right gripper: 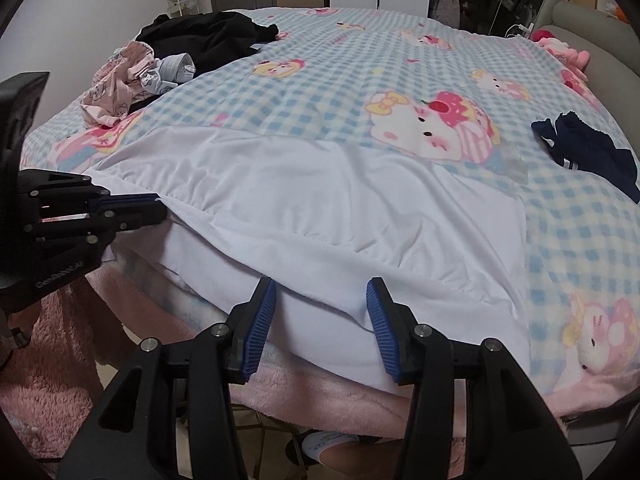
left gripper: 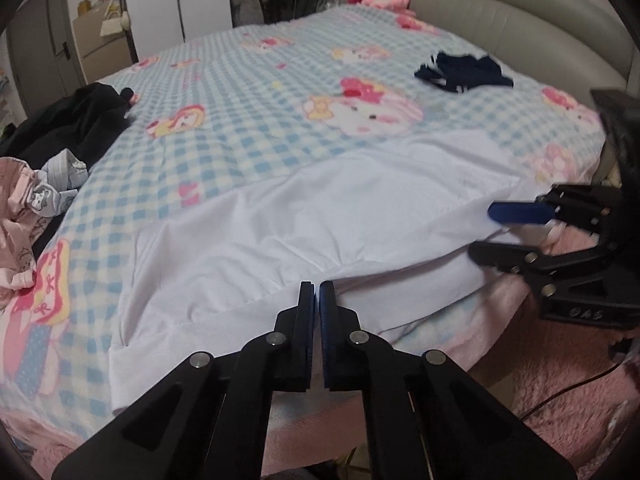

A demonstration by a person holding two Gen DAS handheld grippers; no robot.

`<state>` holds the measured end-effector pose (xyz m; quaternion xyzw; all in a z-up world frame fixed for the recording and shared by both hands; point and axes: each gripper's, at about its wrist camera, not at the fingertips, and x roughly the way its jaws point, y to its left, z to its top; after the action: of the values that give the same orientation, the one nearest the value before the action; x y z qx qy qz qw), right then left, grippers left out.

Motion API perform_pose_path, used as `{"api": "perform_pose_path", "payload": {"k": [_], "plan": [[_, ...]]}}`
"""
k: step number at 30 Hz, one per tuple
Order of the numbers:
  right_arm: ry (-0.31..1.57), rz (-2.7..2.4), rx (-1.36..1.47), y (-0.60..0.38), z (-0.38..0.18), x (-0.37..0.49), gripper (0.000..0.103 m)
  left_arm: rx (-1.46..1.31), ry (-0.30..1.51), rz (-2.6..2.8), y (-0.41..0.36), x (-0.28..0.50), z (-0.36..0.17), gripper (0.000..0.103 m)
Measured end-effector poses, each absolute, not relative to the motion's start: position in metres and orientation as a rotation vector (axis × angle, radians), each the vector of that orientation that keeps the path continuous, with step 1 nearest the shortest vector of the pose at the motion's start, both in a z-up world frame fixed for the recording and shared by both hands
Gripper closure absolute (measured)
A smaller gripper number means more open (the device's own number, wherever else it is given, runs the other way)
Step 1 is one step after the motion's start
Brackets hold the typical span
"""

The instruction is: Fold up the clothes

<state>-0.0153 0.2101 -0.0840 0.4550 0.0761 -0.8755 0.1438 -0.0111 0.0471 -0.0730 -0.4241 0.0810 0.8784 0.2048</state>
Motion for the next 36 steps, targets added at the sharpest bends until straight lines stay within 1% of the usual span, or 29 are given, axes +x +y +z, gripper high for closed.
{"api": "perform_pose_path", "payload": {"k": [1,2,3,7,10,14,17,19,20,21,23,25,27,28,29,31,32,33,35,36], "plan": [[0.230,-2.530,1.305,0.210,-0.084,-0.014,0.055,-1.173,0.205,2.449,0.045,-0.009,-0.070,0.100],[0.241,-2.541,1.291,0.210,-0.084,-0.012,0.070,-1.163,0.186,2.449,0.043,-0.006,-0.066,0.100],[0.249,-2.555,1.271,0.210,-0.082,-0.009,0.101,-1.149,0.172,2.449,0.041,-0.002,-0.063,0.100],[0.271,-2.591,1.183,0.212,-0.071,0.007,0.101,-1.132,0.178,2.454,0.036,0.009,-0.061,0.100],[0.285,-2.580,1.198,0.212,-0.074,0.011,0.103,-1.215,0.170,2.423,0.036,0.003,-0.076,0.100],[0.273,-2.588,1.245,0.218,-0.081,0.013,0.103,-1.342,0.092,2.392,0.029,-0.006,-0.094,0.094],[0.260,-2.609,1.277,0.228,-0.082,0.014,0.103,-1.322,-0.014,2.404,0.012,-0.004,-0.090,0.094],[0.191,-2.606,1.296,0.240,-0.082,0.013,0.103,-1.311,-0.046,2.415,0.001,-0.003,-0.087,0.092],[0.155,-2.602,1.301,0.245,-0.082,0.013,0.102,-1.310,-0.030,2.418,0.000,-0.003,-0.087,0.087],[0.132,-2.593,1.301,0.247,-0.082,0.013,0.102,-1.308,-0.015,2.419,-0.001,-0.004,-0.087,0.078],[0.111,-2.573,1.291,0.247,-0.081,0.013,0.101,-1.299,-0.019,2.406,0.001,-0.006,-0.086,0.069],[0.114,-2.550,1.284,0.240,-0.079,0.012,0.095,-1.284,0.010,2.399,0.008,-0.007,-0.087,0.068],[0.155,-2.526,1.283,0.229,-0.080,0.011,0.081,-1.274,0.128,2.401,0.022,-0.007,-0.090,0.069],[0.183,-2.513,1.281,0.223,-0.081,0.011,0.078,-1.267,0.186,2.401,0.030,-0.007,-0.091,0.069],[0.208,-2.504,1.276,0.217,-0.081,0.011,0.077,-1.258,0.238,2.400,0.036,-0.007,-0.092,0.070],[0.225,-2.487,1.271,0.209,-0.081,0.011,0.076,-1.234,0.316,2.404,0.046,-0.007,-0.092,0.093],[0.231,-2.477,1.269,0.206,-0.081,0.011,0.074,-1.219,0.335,2.415,0.048,-0.007,-0.089,0.101],[0.237,-2.468,1.265,0.202,-0.080,0.012,0.069,-1.201,0.351,2.427,0.050,-0.007,-0.086,0.101],[0.248,-2.463,1.257,0.197,-0.080,0.012,0.062,-1.135,0.324,2.447,0.049,-0.002,-0.073,0.101],[0.250,-2.465,1.257,0.196,-0.080,0.011,0.061,-1.105,0.306,2.453,0.047,0.001,-0.065,0.101]]}}
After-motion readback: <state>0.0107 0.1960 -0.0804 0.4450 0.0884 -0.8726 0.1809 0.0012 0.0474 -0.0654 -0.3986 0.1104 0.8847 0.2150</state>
